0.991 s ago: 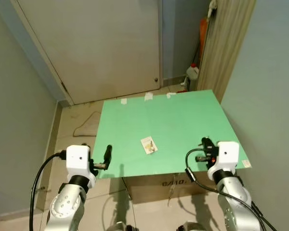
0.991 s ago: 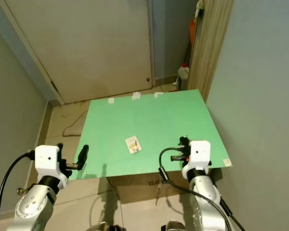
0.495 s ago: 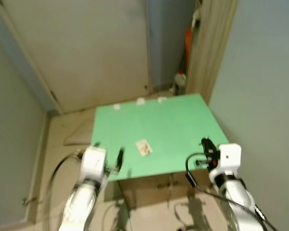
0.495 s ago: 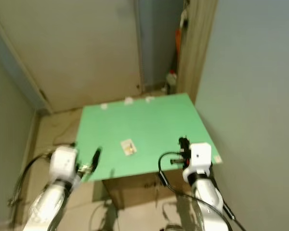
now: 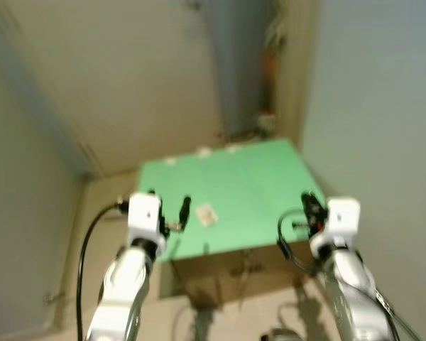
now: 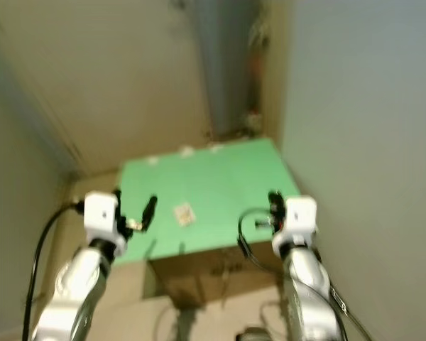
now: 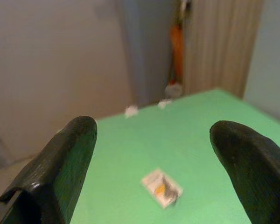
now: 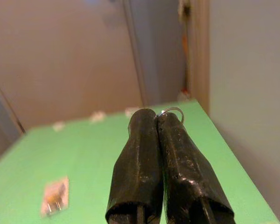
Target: Hang keys on a hook
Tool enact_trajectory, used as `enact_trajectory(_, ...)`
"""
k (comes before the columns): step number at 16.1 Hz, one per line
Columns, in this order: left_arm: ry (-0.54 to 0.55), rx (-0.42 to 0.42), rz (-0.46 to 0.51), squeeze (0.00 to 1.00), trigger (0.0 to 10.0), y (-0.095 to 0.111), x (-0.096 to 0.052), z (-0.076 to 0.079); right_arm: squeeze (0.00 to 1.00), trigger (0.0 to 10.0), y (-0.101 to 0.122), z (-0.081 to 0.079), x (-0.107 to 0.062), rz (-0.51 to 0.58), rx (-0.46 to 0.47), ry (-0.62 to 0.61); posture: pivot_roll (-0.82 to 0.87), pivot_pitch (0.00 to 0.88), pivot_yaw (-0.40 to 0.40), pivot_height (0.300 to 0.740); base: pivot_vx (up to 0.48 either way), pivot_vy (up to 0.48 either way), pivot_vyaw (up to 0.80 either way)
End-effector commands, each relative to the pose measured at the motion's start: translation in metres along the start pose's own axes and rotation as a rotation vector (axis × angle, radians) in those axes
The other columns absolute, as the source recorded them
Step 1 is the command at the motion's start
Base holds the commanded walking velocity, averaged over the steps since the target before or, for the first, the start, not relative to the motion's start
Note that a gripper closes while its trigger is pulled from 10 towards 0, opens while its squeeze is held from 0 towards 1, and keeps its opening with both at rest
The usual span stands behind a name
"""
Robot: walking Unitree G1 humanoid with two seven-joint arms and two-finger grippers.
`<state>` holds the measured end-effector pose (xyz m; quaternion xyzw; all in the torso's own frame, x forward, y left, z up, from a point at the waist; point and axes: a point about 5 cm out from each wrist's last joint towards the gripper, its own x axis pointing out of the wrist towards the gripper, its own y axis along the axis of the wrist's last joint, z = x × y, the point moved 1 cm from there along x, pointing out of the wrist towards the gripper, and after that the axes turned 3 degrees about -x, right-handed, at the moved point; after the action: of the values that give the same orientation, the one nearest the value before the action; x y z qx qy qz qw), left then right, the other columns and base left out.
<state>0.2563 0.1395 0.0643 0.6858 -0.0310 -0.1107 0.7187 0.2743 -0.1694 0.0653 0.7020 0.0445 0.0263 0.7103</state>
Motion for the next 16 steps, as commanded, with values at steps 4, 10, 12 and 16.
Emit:
enact_trajectory(4,-0.009,0.034,0.007,0.00,10.0,0.0081,0.0098,0.0029,0.00,0.0,-0.0045,-0.0034,0.0006,-0.026,0.026,0.000,-0.20,0.000,0.133,0.740,0.000,0.000,0.00)
enact_trajectory(10,-0.014,0.075,0.009,0.00,10.0,0.0091,0.0098,0.0047,0.00,0.0,-0.0064,-0.0043,0.0015,-0.039,0.018,0.010,-0.20,0.000,0.128,0.740,-0.135,0.000,0.00)
enact_trajectory(12,-0.018,0.079,0.014,0.00,10.0,0.0098,0.0105,0.0052,0.00,0.0,-0.0061,-0.0042,0.0022,-0.037,0.010,0.012,-0.20,0.000,0.131,0.740,-0.272,0.000,0.00)
enact_trajectory(16,-0.023,0.085,0.020,0.00,10.0,0.0091,0.0121,0.0075,0.00,0.0,-0.0075,-0.0051,0.0008,-0.039,0.001,0.017,-0.21,0.000,0.131,0.740,-0.317,0.000,0.00)
